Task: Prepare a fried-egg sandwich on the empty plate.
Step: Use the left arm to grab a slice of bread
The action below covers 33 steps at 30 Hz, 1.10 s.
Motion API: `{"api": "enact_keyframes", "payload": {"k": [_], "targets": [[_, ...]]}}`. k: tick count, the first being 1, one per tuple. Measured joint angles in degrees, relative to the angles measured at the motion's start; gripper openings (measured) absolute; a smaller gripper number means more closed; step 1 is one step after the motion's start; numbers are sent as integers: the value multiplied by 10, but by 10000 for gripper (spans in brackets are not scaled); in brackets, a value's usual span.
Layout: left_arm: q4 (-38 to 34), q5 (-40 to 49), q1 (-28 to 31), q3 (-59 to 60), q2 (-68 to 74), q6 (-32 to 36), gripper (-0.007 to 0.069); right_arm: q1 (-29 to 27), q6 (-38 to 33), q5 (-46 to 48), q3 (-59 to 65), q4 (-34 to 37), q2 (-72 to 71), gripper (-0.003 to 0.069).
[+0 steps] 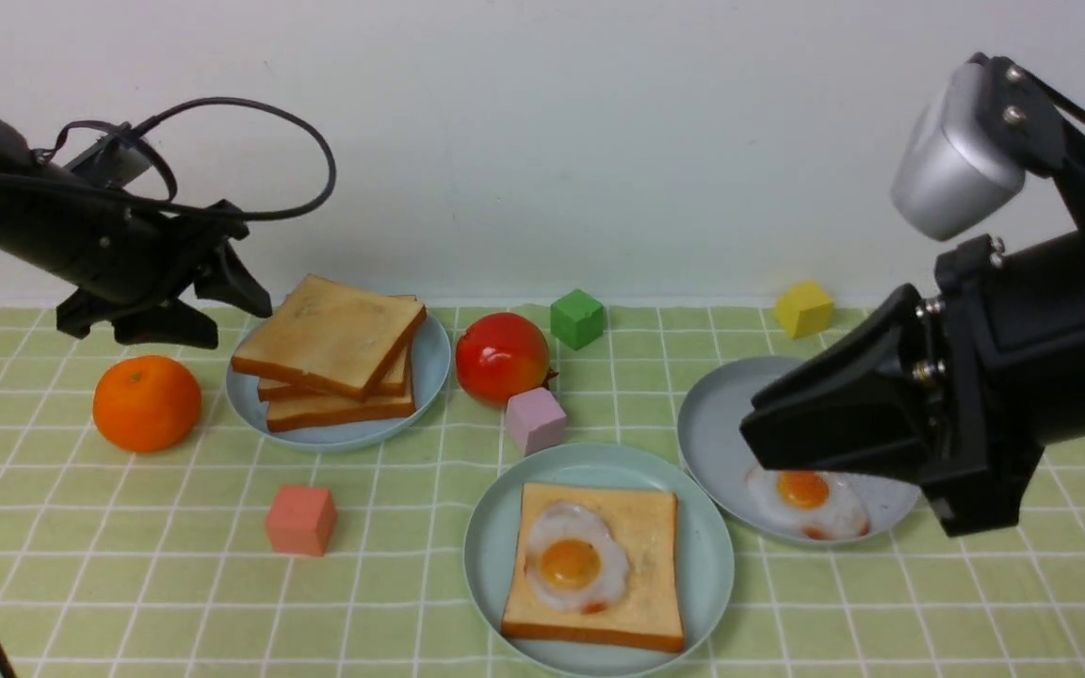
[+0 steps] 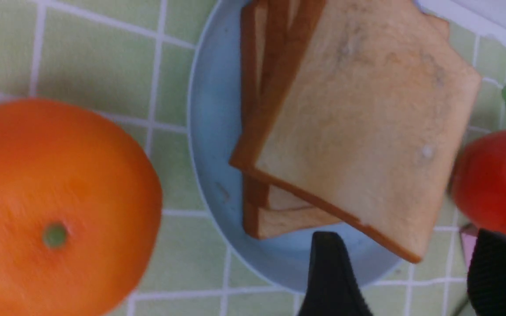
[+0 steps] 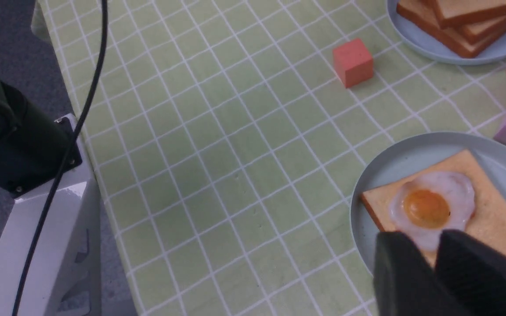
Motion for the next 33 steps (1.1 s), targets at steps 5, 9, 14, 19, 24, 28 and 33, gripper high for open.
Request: {"api": "enact_keyframes", "payload": {"k": [5, 9, 14, 19, 24, 28, 33], "targets": [[52, 19, 0, -75, 54, 11, 421, 0, 0, -1, 0, 0, 0, -11], [49, 15, 0, -100, 87, 37, 412, 0, 0, -1, 0, 2, 0, -11], [32, 8, -1, -103, 125, 61, 411, 0, 0, -1, 0, 2, 0, -11], [7, 9, 0, -105, 136, 86, 358, 0, 0, -9, 0, 1, 0, -10], [-3, 14, 0, -105, 136, 102, 190, 0, 0, -23, 0, -1, 0, -9], [-5, 28, 2, -108, 129, 103, 68, 0, 0, -29, 0, -1, 0, -6], [-10, 86, 8, -108, 90, 103, 68, 0, 4, -32, 0, -1, -1, -4]]}}
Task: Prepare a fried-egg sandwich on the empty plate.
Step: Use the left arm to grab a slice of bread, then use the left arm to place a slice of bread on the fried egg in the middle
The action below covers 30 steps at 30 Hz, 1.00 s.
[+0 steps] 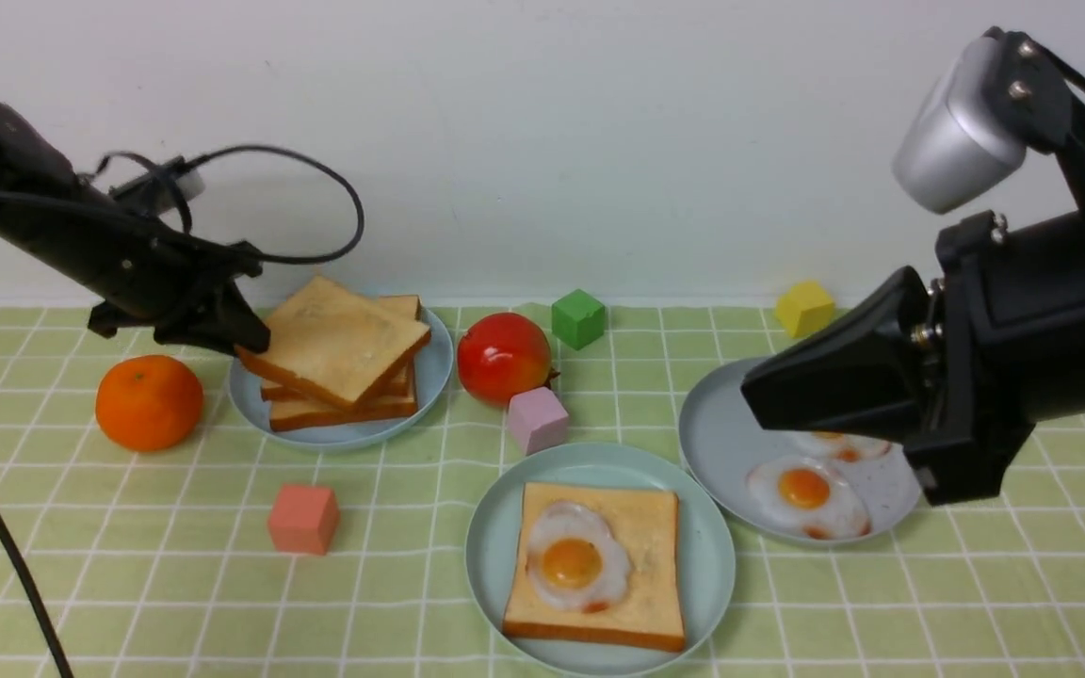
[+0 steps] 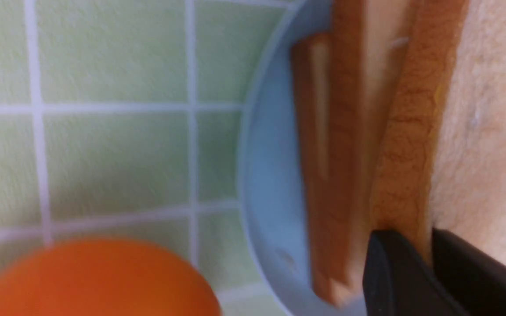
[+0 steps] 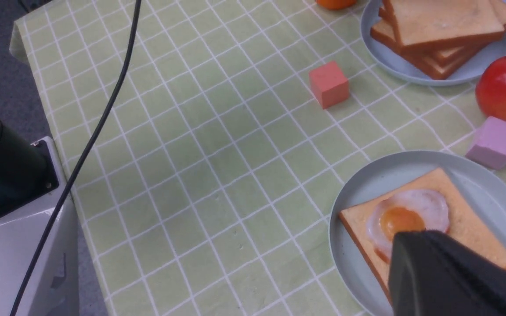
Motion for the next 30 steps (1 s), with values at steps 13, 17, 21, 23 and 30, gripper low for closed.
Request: {"api": "enact_keyframes", "payload": {"k": [13, 17, 21, 23, 30], "targets": [[-107, 99, -171, 170, -233, 308, 68, 0, 23, 35, 0, -8, -90, 5], [-70, 72, -247, 188, -214, 352, 68, 0, 38, 70, 0, -11, -104, 8], [-16, 37, -295, 175, -170, 359, 68, 0, 89, 80, 4, -13, -106, 12], [4, 27, -305, 157, -139, 359, 68, 0, 110, 79, 17, -12, -106, 15], [22, 28, -305, 79, -56, 350, 68, 0, 127, 77, 79, 0, -107, 23]]}}
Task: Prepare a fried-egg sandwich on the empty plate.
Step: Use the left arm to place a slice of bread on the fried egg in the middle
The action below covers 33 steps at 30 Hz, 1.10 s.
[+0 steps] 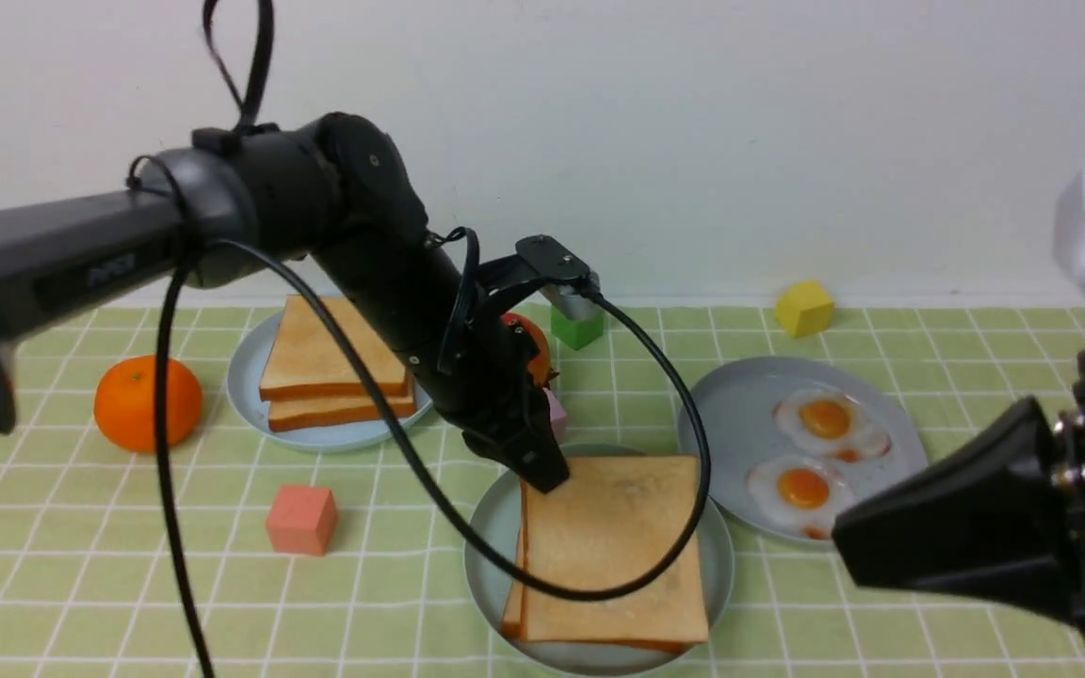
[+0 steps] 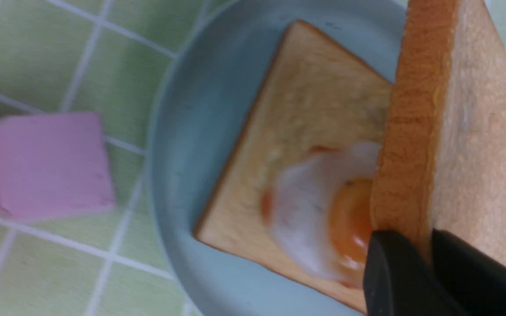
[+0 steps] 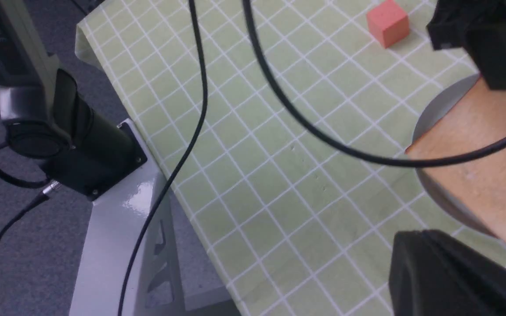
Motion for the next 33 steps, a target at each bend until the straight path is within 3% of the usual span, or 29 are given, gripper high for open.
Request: {"api": "enact_keyframes", "payload": {"k": [23, 28, 33], "targets": [[53, 16, 0, -51, 35, -35, 70, 0, 0, -23, 21, 18, 0, 59], [54, 13, 0, -51, 35, -52, 123, 0, 0, -41, 21, 18, 0, 67], [57, 7, 0, -51, 35, -71, 273, 0, 1, -49, 21, 26, 0, 82]]}}
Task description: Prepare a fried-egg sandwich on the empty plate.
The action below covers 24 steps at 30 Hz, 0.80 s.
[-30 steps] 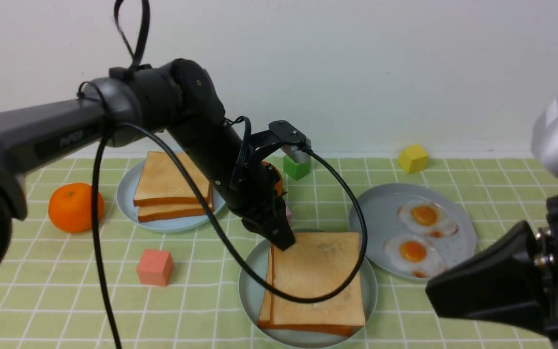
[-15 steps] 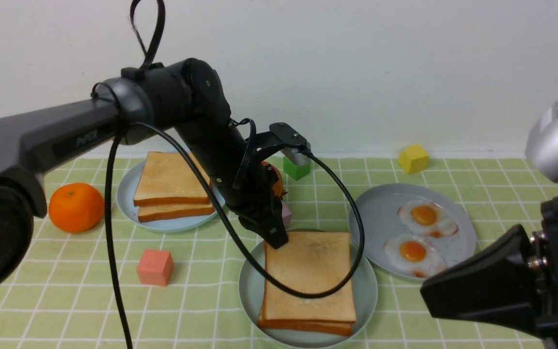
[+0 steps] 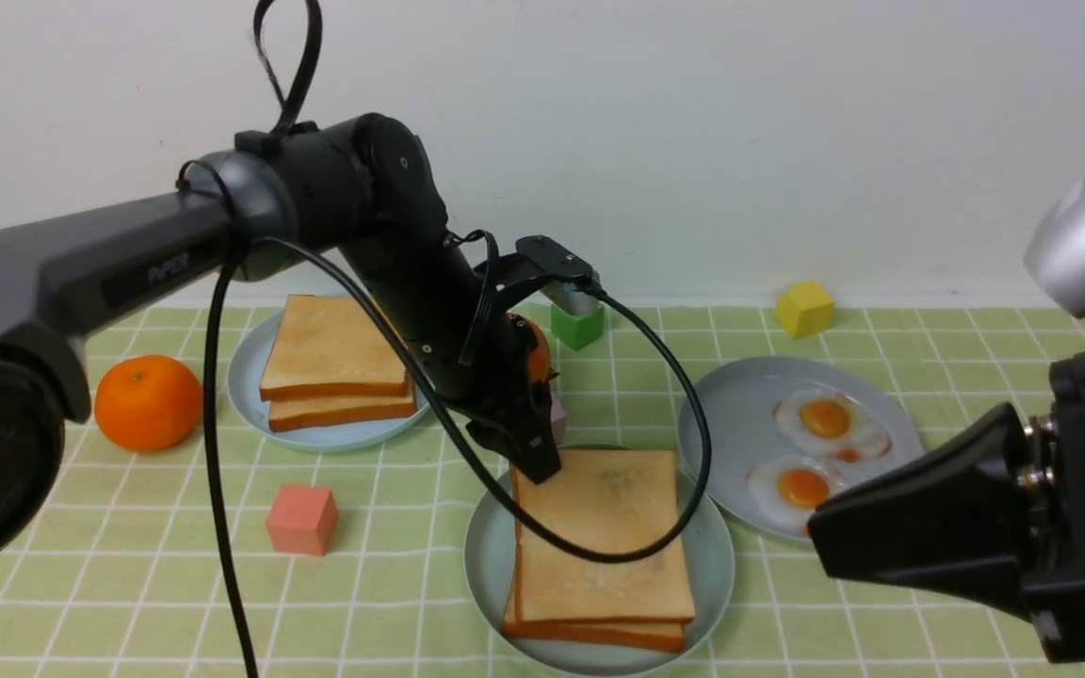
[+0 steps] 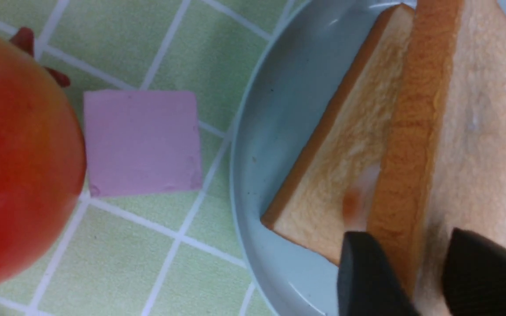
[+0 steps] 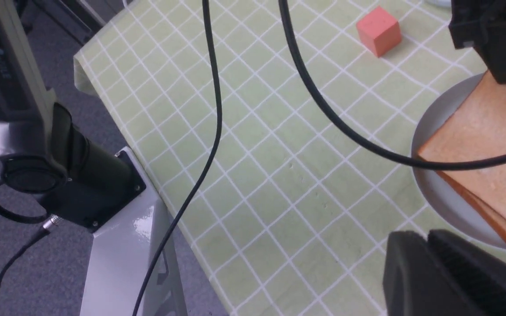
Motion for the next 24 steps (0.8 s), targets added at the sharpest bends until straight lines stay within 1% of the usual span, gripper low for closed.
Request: {"api": "enact_keyframes", "payload": {"k": [1, 3, 7, 10, 14, 16, 19, 20, 22, 23, 24], "targets": [[1, 0, 0, 0, 0, 0, 273, 0, 0, 0, 0, 0, 0, 83], [0, -9, 0, 0, 0, -10, 339, 0, 2, 0, 0, 1, 0, 94], [1, -48, 0, 0, -11, -63, 421, 0, 36, 5, 0, 1, 0, 113], [1, -56, 1, -5, -30, -101, 446, 0, 52, -2, 0, -1, 0, 124], [-17, -51, 2, -7, -66, -160, 447, 0, 70, -14, 0, -28, 0, 131], [-35, -34, 2, -7, -95, -196, 426, 0, 110, -16, 0, -62, 0, 134], [-40, -1, 2, -7, -130, -225, 378, 0, 177, -15, 1, -121, -2, 136], [-39, 16, 2, -7, -146, -239, 346, 0, 202, -15, 1, -148, -5, 136], [-27, 37, 2, -7, -178, -276, 288, 0, 227, -16, 5, -182, -16, 136], [-23, 42, 2, -7, -185, -284, 274, 0, 232, -18, 6, -190, -20, 136], [-5, 49, 2, 0, -213, -321, 217, 0, 251, -30, 17, -222, -42, 136]]}}
